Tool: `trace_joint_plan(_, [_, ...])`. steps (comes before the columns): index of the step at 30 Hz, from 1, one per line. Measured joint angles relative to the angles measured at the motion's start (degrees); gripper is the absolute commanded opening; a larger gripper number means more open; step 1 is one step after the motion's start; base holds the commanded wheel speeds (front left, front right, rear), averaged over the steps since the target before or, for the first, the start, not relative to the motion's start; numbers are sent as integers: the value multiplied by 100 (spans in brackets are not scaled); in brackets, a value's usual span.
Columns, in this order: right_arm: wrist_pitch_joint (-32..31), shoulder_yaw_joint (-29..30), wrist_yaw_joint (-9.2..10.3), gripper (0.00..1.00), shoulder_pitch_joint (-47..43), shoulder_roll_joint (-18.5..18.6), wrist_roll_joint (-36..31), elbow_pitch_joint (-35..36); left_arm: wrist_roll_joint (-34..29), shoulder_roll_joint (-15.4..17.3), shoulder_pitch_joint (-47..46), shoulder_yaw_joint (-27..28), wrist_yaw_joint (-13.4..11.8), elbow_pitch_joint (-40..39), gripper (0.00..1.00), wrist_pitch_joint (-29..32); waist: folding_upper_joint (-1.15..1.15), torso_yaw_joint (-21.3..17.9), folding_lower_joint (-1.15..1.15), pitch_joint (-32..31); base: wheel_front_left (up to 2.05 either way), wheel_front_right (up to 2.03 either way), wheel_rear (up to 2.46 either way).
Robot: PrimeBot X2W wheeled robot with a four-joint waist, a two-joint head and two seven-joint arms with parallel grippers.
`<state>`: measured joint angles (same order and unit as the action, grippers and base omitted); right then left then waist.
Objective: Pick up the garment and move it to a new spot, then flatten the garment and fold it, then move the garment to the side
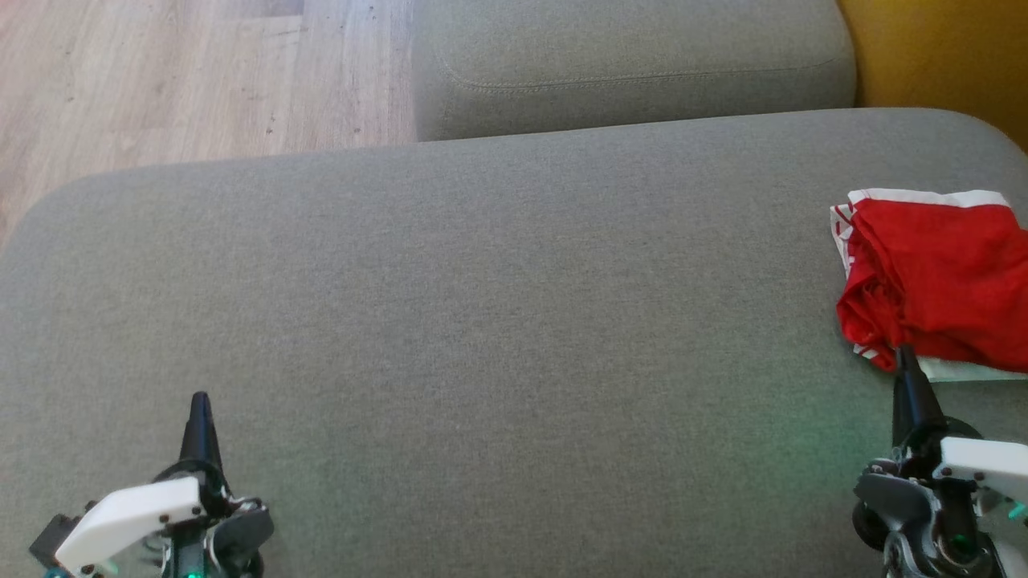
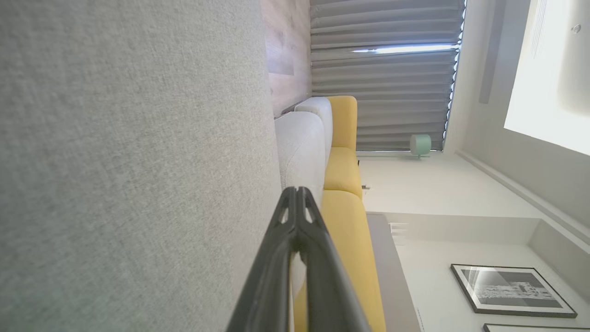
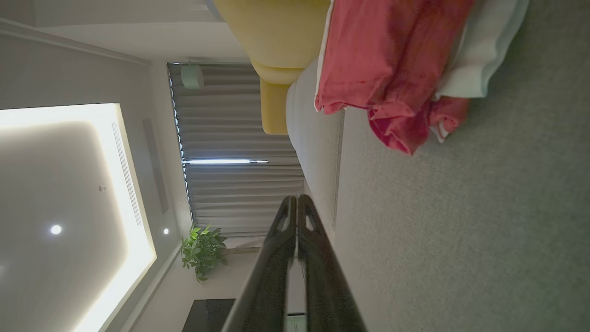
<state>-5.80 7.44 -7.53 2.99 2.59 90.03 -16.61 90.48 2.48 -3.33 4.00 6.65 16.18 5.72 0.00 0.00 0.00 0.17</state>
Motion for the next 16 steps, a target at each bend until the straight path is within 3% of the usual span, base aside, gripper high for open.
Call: trace_joint_plan(16, [-35,23,0,0,1,0,174,37,138,0,-9,22,47,-3,0,34,0,0,0,1,0,0,0])
